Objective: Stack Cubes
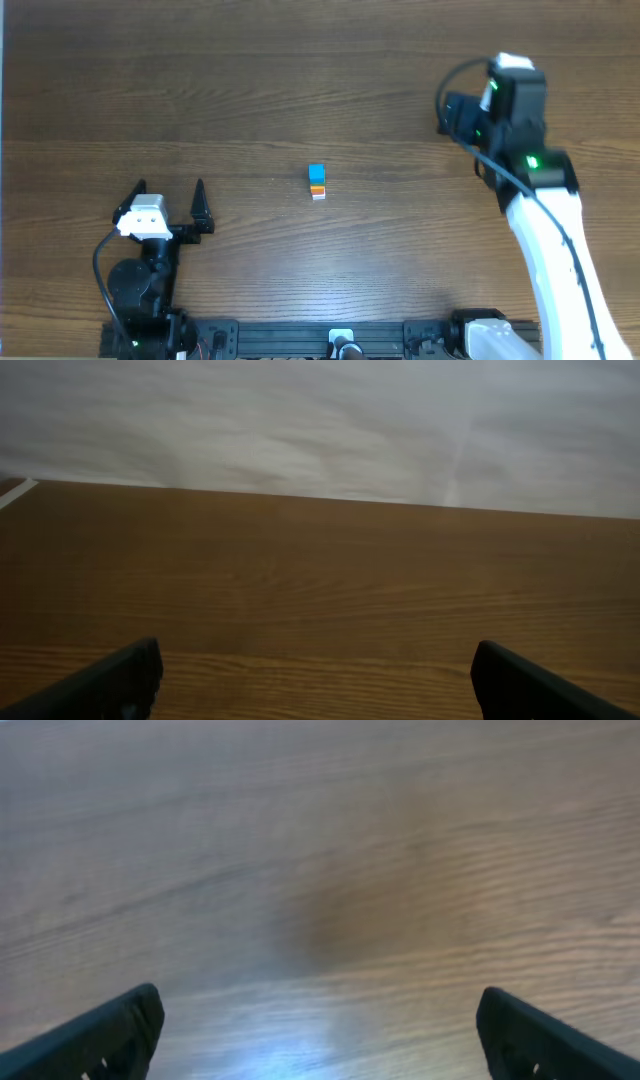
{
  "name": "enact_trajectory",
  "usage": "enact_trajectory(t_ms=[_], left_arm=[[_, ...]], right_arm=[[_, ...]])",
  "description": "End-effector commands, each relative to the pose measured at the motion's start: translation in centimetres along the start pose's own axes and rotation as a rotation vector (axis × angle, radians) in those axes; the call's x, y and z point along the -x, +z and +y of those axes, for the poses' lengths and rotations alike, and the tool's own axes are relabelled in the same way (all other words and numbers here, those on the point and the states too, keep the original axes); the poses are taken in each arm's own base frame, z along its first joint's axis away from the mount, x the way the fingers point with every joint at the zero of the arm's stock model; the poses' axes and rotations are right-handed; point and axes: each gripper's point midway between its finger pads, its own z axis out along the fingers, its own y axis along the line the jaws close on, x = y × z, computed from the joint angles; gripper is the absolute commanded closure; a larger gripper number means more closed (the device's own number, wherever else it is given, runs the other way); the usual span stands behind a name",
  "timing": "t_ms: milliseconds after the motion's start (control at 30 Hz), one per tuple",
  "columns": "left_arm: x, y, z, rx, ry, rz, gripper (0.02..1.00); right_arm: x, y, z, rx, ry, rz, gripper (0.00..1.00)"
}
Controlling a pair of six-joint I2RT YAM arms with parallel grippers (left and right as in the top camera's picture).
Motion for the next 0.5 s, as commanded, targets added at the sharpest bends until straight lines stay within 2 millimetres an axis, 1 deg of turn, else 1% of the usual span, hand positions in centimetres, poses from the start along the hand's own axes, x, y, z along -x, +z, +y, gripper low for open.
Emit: enact_trajectory(t_ms=[33,133,300,400,500], left_arm=[[-0.1,0.0,0.3,0.013,-0.014,-0.004,0.018],[-0.1,0.0,0.3,0.013,-0.014,-0.004,0.018],[-0.1,0.0,0.3,0.013,-0.014,-0.004,0.020],[-0.1,0.0,0.3,0.013,-0.014,-0.004,0.018],[-0.1,0.0,0.3,0.013,-0.014,-0.004,0.018]], right_arm=[[-0.8,-2.0,-1.1,0.032,-0.032,-0.116,0.009],[-1.5,-3.1,-1.1,0.051,-0.026,-0.221,0.007],[-3.0,-4.1,-0.2,0.136,-0.024,-0.373,0.007],[-4.7,-5.0,-0.4,0.151,-0.019,-0.467,0.009],[-6.0,-5.7,-0.7,0.157,-0.016,-0.518,0.009]])
